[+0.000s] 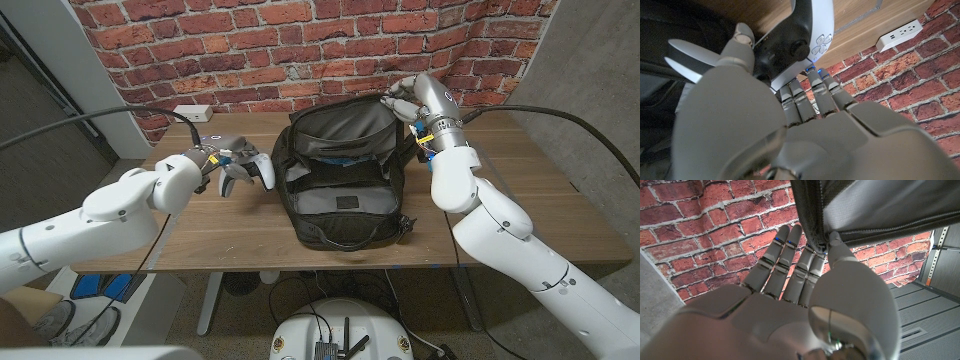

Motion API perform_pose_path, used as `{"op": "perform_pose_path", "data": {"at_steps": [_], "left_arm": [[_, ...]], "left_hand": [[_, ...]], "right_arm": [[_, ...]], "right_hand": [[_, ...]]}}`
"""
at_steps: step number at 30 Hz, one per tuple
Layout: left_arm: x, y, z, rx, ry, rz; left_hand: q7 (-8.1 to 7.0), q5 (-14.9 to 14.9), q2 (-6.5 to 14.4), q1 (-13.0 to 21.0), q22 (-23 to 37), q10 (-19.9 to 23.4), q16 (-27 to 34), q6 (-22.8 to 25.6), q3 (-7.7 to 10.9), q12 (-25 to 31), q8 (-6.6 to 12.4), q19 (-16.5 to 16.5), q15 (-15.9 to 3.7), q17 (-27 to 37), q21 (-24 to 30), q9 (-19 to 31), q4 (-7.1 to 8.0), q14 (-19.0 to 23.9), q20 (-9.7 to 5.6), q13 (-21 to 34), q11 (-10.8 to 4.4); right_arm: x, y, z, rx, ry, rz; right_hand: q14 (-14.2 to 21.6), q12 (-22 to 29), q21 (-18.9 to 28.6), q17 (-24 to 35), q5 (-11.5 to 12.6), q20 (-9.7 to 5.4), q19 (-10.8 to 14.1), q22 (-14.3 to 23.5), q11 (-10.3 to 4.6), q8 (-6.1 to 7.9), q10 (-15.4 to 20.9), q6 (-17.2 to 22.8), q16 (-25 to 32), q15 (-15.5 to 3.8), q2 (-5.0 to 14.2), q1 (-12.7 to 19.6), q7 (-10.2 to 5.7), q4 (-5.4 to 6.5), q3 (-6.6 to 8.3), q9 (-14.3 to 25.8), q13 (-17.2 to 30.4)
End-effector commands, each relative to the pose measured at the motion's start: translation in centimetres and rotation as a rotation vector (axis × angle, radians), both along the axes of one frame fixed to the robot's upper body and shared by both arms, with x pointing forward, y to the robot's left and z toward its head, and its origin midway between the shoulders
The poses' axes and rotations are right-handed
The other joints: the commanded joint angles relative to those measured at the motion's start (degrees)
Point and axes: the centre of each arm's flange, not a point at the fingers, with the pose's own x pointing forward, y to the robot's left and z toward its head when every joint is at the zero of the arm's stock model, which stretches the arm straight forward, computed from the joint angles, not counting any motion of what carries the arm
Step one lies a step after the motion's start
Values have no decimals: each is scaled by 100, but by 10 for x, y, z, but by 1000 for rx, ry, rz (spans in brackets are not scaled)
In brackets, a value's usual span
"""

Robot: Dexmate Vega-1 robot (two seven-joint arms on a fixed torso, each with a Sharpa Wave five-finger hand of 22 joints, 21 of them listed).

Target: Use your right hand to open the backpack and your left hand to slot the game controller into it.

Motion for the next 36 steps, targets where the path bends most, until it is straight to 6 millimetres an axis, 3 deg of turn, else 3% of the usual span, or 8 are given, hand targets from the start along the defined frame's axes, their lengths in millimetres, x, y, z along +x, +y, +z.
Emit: {"op": "perform_pose_path", "data": {"at_steps": [1, 20, 36], "left_arm": [[-12, -20, -1, -33, 19, -19], [-38, -35, -18, -68, 73, -22], [-57, -61, -15, -76, 64, -67]], "left_hand": [[-137, 43, 746, 260, 26, 261, 36, 509, 79, 19, 35, 58, -1039, 12, -15, 8, 60, 235, -907, 18, -185], [-120, 44, 746, 243, 27, 262, 36, 502, 80, 20, 27, 97, -1041, 11, -6, 10, 68, 238, -902, 20, -181], [-108, 45, 746, 234, 27, 259, 32, 489, 82, 20, 19, 123, -1040, 10, -1, 11, 70, 235, -899, 20, -179]], "right_arm": [[15, 6, 12, -23, -22, -20], [33, 12, 19, -36, -26, 2], [42, 17, 22, -36, -29, 27]], "right_hand": [[57, 47, 31, 25, 30, -694, 56, 18, 11, 51, 45, 79, 37, -735, 146, 172, 0, 30, 4, 105, 32], [63, 43, 59, 38, 38, -693, 44, 16, 9, 38, 22, 87, 20, -738, 144, 185, 7, 32, -1, 108, 86], [66, 46, 76, 48, 40, -698, 26, 15, 2, 24, 24, 82, 7, -734, 143, 190, 7, 36, -7, 112, 126]]}}
